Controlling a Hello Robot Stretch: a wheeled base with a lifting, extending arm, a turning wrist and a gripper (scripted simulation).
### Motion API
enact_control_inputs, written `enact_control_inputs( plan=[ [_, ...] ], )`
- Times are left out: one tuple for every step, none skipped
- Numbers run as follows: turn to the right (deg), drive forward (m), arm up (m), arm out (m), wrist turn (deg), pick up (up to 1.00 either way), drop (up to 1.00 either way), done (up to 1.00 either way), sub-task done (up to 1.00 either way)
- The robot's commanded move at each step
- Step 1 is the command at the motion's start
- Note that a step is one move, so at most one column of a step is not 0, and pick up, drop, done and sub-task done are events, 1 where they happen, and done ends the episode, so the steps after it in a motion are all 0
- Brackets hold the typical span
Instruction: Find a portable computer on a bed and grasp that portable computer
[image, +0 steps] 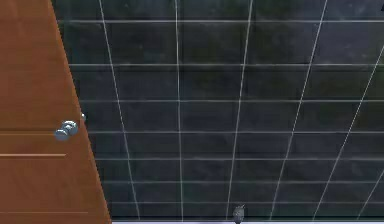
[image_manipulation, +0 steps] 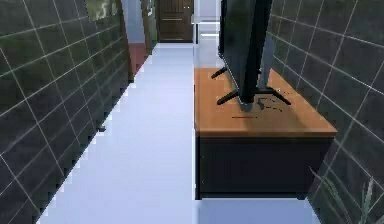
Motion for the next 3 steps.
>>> enact_control_inputs(
  plan=[
    [45.0,0.00,0.00,0.00,0.0,0.00,0.00,0.00,0.00],
    [24.0,0.00,0.00,0.00,0.0,0.00,0.00,0.00,0.00],
    [0.0,0.90,0.00,0.00,0.0,0.00,0.00,0.00,0.00]
  ],
)
